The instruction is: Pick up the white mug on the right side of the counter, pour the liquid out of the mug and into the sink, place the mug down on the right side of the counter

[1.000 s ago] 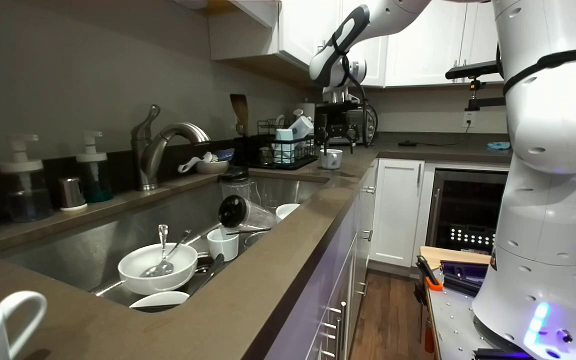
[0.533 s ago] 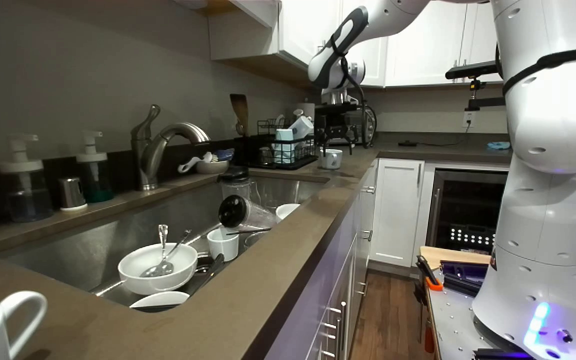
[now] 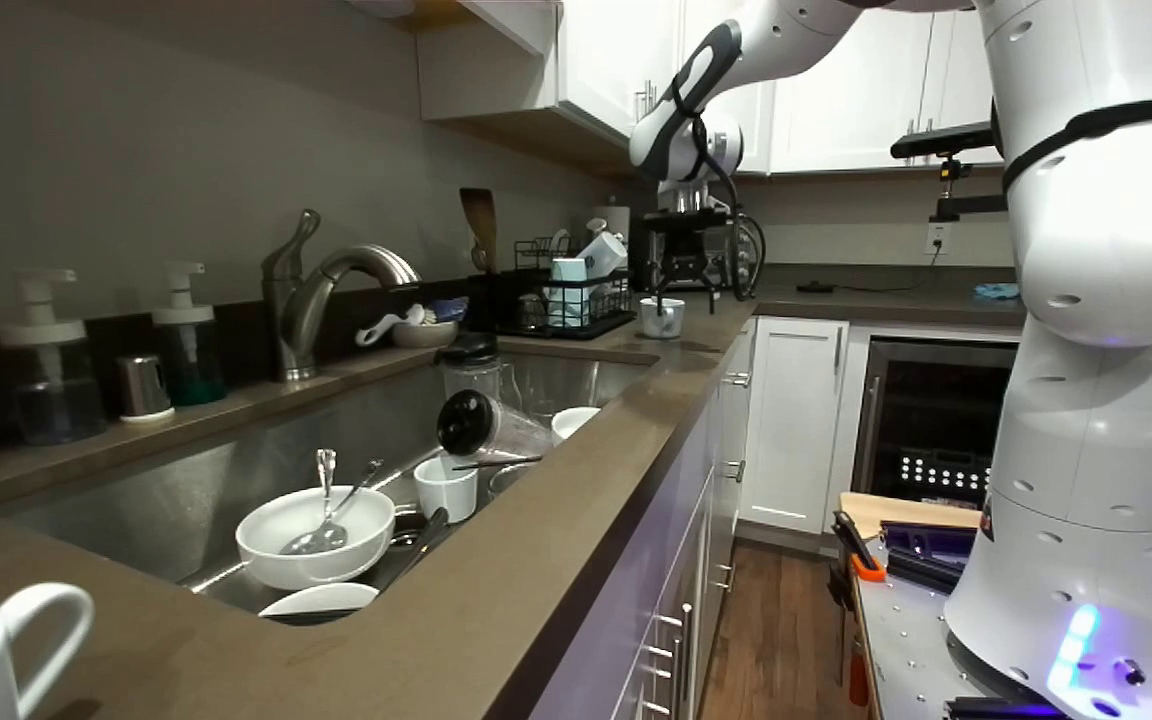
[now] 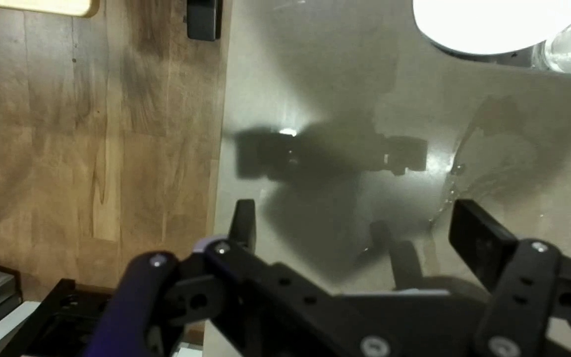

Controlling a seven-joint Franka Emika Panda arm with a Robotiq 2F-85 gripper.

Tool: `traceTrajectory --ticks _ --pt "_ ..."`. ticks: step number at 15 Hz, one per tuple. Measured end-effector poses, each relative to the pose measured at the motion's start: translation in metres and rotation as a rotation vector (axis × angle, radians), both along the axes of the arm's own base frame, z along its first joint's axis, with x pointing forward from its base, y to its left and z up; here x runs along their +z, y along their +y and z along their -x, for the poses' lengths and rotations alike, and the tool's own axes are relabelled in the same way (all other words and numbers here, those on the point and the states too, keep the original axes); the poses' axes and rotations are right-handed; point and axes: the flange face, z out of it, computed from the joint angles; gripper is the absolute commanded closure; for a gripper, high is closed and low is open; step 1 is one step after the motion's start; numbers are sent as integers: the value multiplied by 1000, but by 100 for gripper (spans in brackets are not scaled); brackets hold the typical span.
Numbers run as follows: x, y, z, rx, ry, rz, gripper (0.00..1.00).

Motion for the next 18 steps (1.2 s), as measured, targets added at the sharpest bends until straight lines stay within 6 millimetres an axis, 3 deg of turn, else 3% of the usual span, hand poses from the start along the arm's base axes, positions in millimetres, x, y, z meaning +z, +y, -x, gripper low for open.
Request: traceTrajectory --ticks 7,18 --pt "-15 -4 2 48 -27 -50 0" --pt "-34 1 -13 174 -28 -51 0"
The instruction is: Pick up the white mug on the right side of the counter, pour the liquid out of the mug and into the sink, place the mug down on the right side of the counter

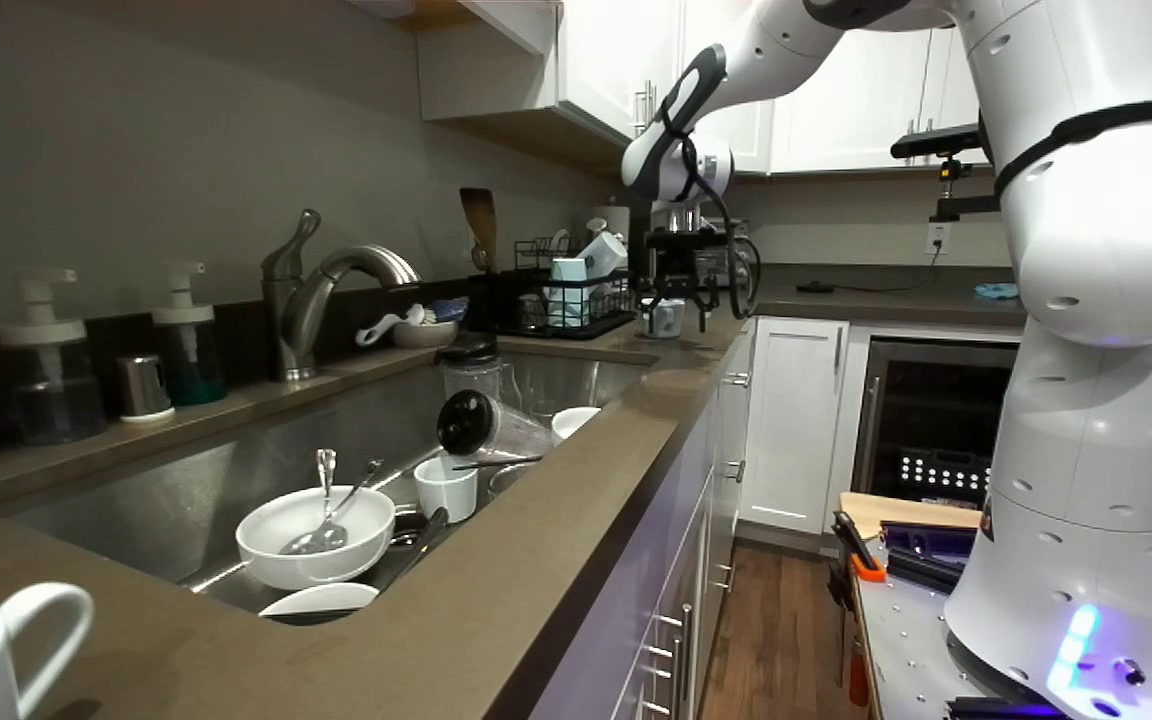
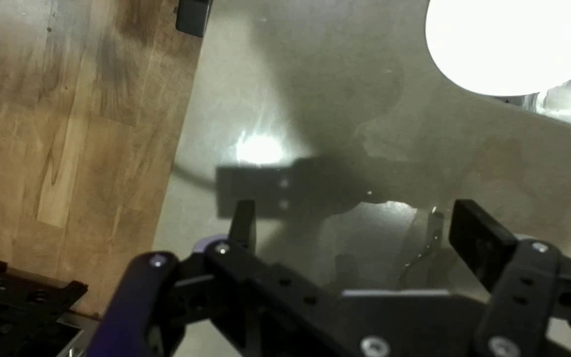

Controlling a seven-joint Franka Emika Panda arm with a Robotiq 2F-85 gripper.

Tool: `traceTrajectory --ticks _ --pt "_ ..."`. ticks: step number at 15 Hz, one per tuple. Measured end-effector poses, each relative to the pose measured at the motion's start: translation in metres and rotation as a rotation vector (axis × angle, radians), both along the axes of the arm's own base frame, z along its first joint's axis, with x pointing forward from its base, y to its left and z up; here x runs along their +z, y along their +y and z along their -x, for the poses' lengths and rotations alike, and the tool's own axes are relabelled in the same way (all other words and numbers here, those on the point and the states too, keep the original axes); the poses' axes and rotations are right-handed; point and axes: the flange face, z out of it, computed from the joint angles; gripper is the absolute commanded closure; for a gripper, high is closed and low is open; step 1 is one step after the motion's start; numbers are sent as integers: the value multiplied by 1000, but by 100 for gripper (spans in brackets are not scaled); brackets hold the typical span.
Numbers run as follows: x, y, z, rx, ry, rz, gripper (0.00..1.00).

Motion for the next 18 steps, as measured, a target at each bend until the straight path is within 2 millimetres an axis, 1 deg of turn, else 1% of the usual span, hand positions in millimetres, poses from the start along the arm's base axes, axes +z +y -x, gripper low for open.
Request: traceTrajectory --ticks 8,9,11,12,14,16,17,18 --pt "3 -12 -9 66 -9 17 0" --pt "3 -14 -10 67 -9 20 8" --pt "2 -20 -11 65 -8 25 15" --pt "2 -23 -11 63 -8 28 14" --pt "1 -29 -11 58 -6 33 14" --pt "1 -34 -12 54 -4 37 11" --pt "0 -36 -13 53 -3 39 12" --pt "0 -38 -14 52 -3 40 11"
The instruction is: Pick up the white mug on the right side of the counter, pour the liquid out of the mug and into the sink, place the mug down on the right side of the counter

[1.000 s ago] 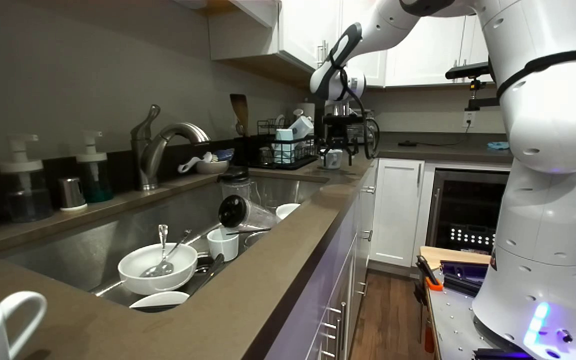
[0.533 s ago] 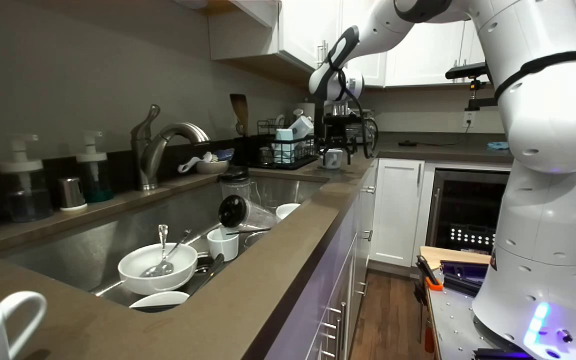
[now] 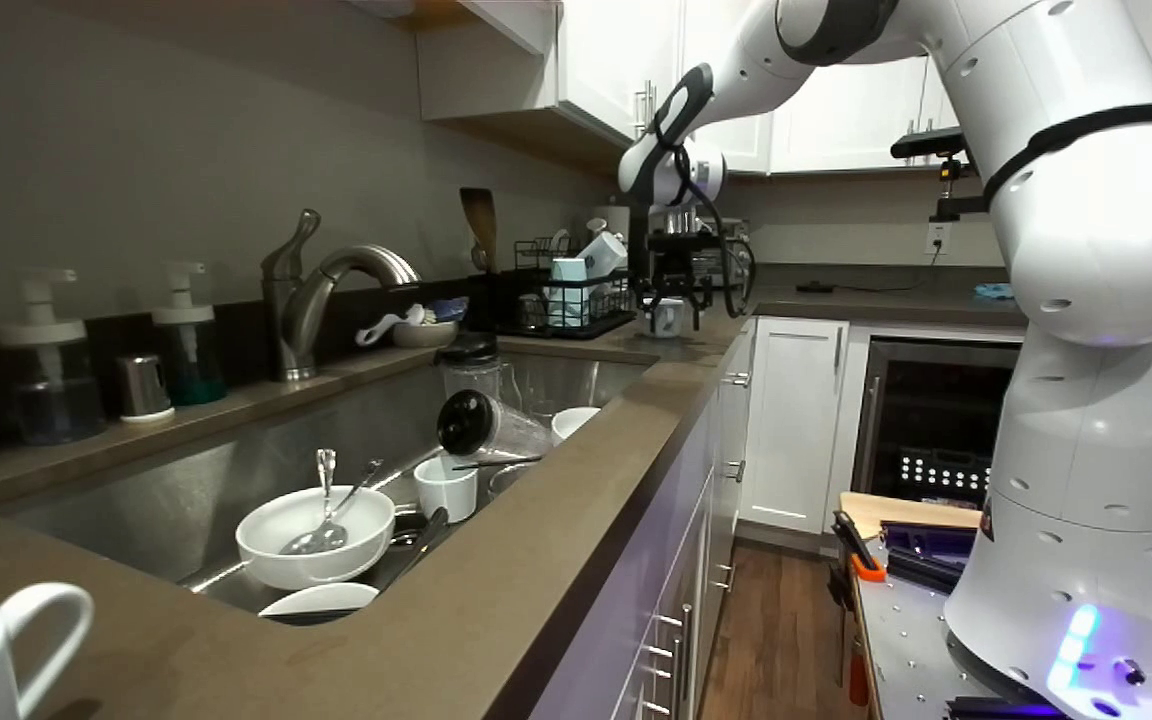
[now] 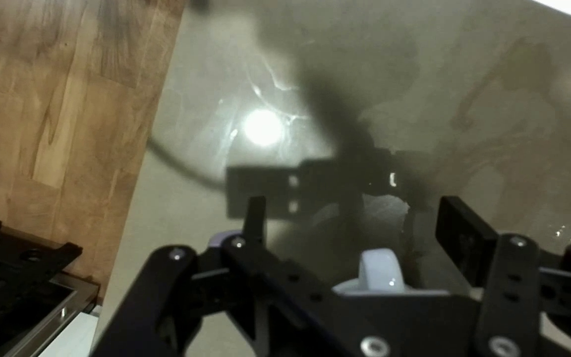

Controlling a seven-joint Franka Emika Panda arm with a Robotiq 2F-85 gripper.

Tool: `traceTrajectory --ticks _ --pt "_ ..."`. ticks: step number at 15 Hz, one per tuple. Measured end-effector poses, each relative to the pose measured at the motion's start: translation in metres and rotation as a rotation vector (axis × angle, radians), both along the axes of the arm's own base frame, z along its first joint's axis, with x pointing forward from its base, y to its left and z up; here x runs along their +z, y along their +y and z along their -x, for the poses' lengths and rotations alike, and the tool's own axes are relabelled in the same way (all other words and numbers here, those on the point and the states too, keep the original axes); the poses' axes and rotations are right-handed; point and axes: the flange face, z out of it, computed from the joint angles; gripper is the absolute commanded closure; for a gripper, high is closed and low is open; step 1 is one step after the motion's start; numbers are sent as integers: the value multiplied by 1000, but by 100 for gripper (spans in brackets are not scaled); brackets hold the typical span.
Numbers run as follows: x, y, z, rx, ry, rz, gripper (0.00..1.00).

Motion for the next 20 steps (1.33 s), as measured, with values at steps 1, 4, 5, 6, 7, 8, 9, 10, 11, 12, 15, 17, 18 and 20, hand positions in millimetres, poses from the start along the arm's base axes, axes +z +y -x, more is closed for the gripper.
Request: traceTrajectory --ticks 1,4,5,6,7,8,9,10,11,12,15,17,18,20 --pt "0 -2 -1 -1 0 2 13" --pt "1 -6 -4 0 -1 8 28" --pt "2 -8 -6 0 -2 9 33" --pt "3 -9 -7 1 -3 10 33" --pt "4 -10 -8 1 -3 12 31" --pt "5 -11 -9 2 -4 14 34" --pt "6 -12 -11 3 -5 16 30" --pt "7 -12 -12 4 -6 18 28" --pt "7 -13 -12 4 -7 20 28" --pt "8 -13 -13 5 -8 22 27" --pt "10 -15 -14 5 -10 26 35" --pt "10 -16 -15 5 -11 28 36" --pt "10 -16 -15 5 -11 28 41" --pt "10 -16 -16 6 -12 27 41"
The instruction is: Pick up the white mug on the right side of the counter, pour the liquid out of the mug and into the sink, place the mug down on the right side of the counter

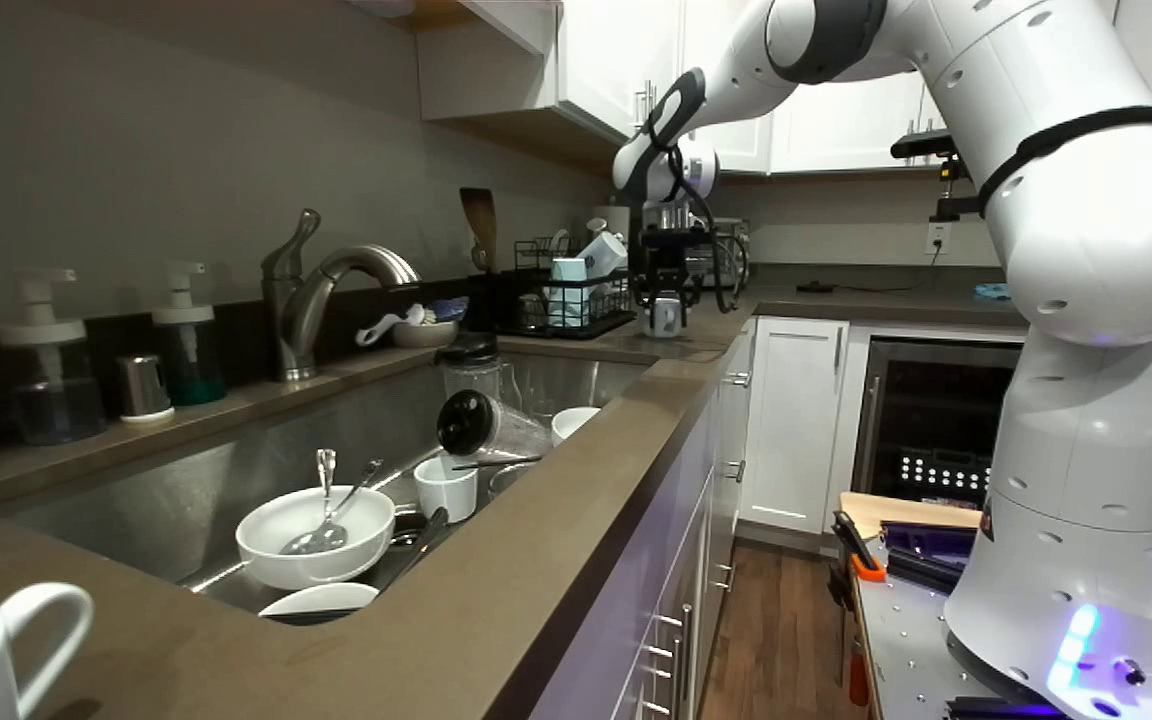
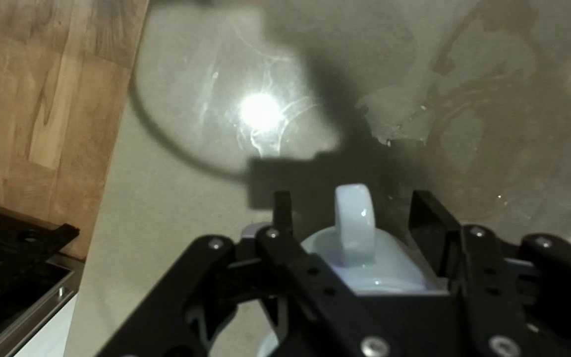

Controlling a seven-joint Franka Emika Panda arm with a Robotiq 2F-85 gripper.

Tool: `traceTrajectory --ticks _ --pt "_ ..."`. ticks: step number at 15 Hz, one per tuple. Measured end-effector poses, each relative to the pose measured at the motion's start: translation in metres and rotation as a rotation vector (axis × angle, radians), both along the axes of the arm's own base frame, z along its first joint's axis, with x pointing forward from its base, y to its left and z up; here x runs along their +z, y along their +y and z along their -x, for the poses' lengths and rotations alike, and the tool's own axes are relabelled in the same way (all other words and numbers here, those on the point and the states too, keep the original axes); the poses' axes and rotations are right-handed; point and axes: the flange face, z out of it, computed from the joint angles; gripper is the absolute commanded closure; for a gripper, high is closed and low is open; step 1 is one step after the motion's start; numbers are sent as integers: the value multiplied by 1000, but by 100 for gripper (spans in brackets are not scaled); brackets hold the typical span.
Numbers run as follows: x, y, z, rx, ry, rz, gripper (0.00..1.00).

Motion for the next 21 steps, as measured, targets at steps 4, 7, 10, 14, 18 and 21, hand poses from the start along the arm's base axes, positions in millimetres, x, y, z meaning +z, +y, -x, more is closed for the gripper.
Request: traceTrajectory --ticks 4,7,10,14,18,21 --pt "-1 -1 0 -1 1 0 50" --pt "-1 -2 0 -2 1 -1 49" --pt "-2 -2 1 -3 1 -1 56" --pt "-2 -2 1 -3 1 -1 79" --pt "-1 -2 0 -3 0 -1 92" --pt "-1 -2 0 -3 -1 -1 96"
